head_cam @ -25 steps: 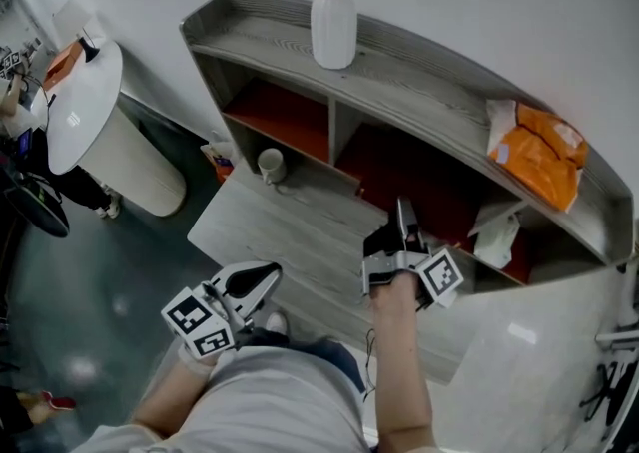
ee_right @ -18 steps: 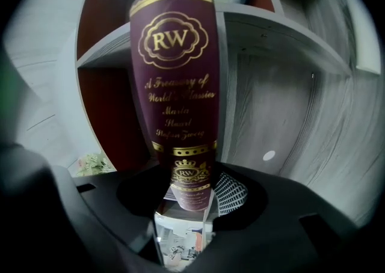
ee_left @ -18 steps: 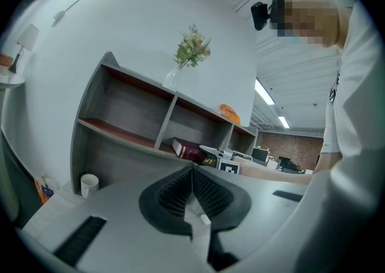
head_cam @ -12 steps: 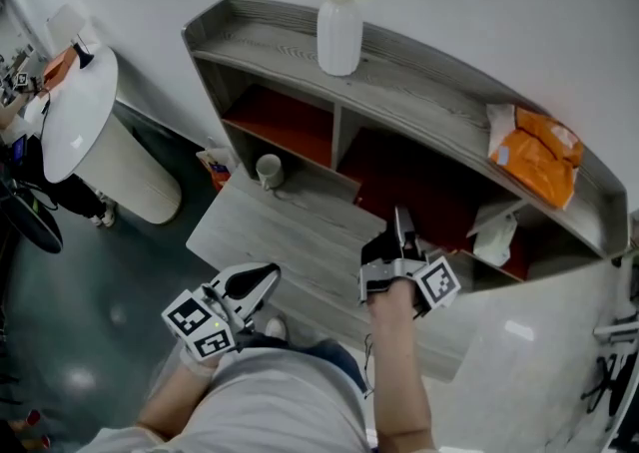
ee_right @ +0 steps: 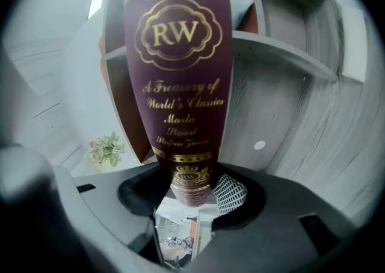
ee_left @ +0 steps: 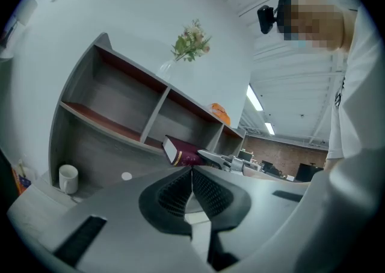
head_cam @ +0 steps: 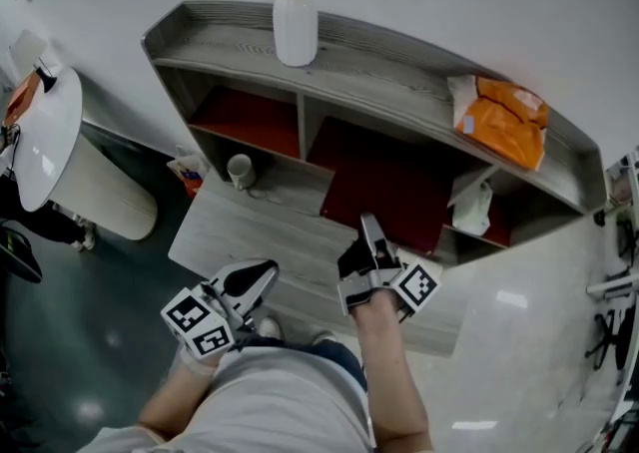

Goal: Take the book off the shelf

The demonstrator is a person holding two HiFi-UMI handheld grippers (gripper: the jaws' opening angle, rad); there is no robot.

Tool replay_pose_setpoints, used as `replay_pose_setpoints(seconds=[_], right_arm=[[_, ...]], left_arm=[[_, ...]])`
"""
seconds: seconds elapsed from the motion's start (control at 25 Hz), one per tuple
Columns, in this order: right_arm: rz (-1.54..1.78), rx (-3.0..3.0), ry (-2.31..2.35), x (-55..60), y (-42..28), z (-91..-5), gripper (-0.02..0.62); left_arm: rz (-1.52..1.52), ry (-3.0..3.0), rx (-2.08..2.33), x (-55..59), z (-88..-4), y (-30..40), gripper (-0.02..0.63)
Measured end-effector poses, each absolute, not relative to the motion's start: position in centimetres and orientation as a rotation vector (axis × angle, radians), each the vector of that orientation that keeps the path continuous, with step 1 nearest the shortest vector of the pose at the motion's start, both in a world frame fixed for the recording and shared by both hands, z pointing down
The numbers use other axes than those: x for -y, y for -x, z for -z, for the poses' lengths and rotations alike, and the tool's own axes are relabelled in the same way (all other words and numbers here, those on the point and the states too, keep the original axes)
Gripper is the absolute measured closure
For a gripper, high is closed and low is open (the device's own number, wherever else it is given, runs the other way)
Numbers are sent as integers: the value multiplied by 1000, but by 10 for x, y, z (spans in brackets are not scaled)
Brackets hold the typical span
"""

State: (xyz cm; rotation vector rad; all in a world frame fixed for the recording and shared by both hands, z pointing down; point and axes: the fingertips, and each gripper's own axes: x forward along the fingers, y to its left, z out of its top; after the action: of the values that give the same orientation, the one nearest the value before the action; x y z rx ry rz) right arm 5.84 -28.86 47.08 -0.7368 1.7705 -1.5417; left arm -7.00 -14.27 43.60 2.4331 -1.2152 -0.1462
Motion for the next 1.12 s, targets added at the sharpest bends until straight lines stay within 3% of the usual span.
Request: replay_pose_setpoints(seconds=[0.68, 1.12], right_arm=[[1453, -1949, 826, 215, -74, -472, 379], [1321, -1987, 1018, 189, -124, -473, 379]], left_arm=[[157, -2511, 916, 149, -436, 16, 589], [122, -2549, 740, 155, -441, -21, 589]])
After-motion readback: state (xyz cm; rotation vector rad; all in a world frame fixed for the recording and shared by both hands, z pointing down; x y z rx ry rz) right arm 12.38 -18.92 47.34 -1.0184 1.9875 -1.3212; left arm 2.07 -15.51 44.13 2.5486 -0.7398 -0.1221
